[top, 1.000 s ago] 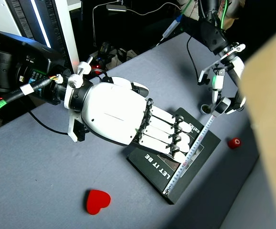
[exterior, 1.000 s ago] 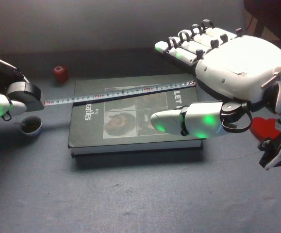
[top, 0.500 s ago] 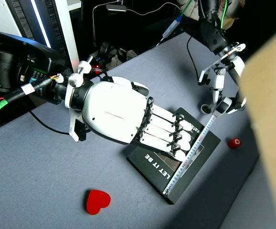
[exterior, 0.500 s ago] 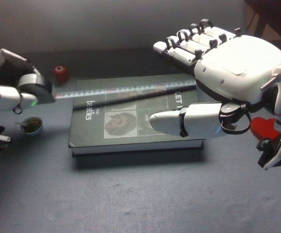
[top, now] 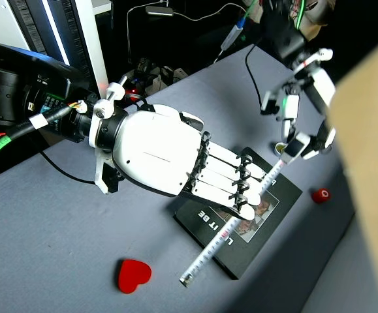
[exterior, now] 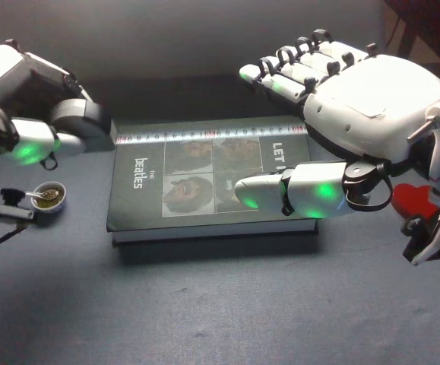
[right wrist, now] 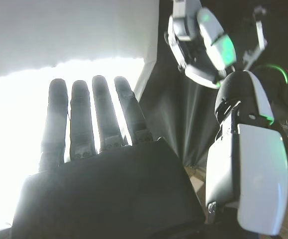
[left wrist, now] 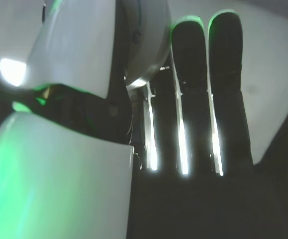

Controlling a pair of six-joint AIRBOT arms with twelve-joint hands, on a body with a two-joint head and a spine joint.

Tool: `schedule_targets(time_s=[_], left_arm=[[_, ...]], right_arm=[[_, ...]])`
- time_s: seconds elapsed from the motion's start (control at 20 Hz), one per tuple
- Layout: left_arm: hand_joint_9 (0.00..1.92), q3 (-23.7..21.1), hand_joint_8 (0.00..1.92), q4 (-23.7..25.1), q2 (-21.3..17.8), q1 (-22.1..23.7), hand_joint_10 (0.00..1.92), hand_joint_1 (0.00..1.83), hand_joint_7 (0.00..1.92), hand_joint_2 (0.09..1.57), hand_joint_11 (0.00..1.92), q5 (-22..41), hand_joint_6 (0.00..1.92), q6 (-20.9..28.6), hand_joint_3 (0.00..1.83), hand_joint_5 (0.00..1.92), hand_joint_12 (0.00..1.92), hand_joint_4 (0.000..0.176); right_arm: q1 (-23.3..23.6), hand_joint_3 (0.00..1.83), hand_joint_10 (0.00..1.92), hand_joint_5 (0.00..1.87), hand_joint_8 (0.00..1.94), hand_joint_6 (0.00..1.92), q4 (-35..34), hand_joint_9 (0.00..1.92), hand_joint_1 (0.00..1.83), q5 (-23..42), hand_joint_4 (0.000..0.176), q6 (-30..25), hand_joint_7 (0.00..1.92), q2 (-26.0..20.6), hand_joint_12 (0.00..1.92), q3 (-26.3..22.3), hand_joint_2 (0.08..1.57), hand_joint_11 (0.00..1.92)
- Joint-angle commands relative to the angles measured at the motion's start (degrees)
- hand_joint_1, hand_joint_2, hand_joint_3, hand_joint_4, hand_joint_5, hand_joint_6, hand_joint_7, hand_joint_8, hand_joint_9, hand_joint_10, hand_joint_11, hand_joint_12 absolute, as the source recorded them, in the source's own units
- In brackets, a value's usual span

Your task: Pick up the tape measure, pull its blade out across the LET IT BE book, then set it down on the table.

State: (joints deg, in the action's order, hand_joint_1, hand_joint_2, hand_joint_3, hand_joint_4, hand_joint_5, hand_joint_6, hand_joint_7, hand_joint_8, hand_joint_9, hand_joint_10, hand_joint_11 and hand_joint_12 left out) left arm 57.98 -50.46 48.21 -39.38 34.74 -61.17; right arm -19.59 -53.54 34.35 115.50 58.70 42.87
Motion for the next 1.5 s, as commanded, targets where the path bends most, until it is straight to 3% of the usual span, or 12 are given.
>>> schedule_targets(time_s=[0.0,0.4,0.85,1.15,1.45], left_arm=[[0.88,-0.3,0.95,0.6,-0.7,1.0,1.30,1.38,1.01,1.11,0.73,5.4,0.78,-0.2,0.00,0.99,1.17,0.000],[0.89,-11.7,0.94,-3.0,-10.1,-0.8,1.29,1.38,1.02,1.10,0.72,8.6,0.79,-2.1,0.00,1.00,1.16,0.000],[0.89,-21.3,0.93,-3.1,-17.5,-7.7,1.28,1.38,1.01,1.10,0.75,10.4,0.73,-0.9,0.00,1.04,1.13,0.000],[0.89,-23.9,0.91,-4.9,-17.8,-14.6,1.28,1.38,1.02,1.10,0.74,17.5,0.75,3.2,0.00,1.03,1.13,0.000],[0.88,-24.2,0.93,-3.6,-14.8,-20.0,1.29,1.38,1.01,1.10,0.74,21.4,0.73,6.6,0.00,1.05,1.14,0.000]], right_arm=[[0.1,0.00,0.01,0.06,0.01,0.01,2.8,0.04,0.07,4.4,0.000,-0.4,0.08,-0.2,0.33,-0.2,1.01,0.00],[-0.1,0.00,0.00,0.04,0.00,0.00,2.8,0.04,0.08,4.5,0.000,-0.4,0.08,-0.2,0.34,-0.2,1.00,0.00],[-0.4,0.00,0.00,0.04,0.00,0.00,2.9,0.03,0.08,4.5,0.000,-0.4,0.06,-0.2,0.31,-0.2,1.00,0.00],[-0.7,0.00,0.00,0.04,0.00,0.00,2.9,0.03,0.08,4.6,0.000,-0.4,0.06,-0.2,0.30,-0.2,1.01,0.00],[-0.8,0.00,0.00,0.04,0.00,0.00,3.0,0.03,0.08,4.7,0.000,-0.4,0.06,-0.2,0.31,-0.2,1.01,0.00]])
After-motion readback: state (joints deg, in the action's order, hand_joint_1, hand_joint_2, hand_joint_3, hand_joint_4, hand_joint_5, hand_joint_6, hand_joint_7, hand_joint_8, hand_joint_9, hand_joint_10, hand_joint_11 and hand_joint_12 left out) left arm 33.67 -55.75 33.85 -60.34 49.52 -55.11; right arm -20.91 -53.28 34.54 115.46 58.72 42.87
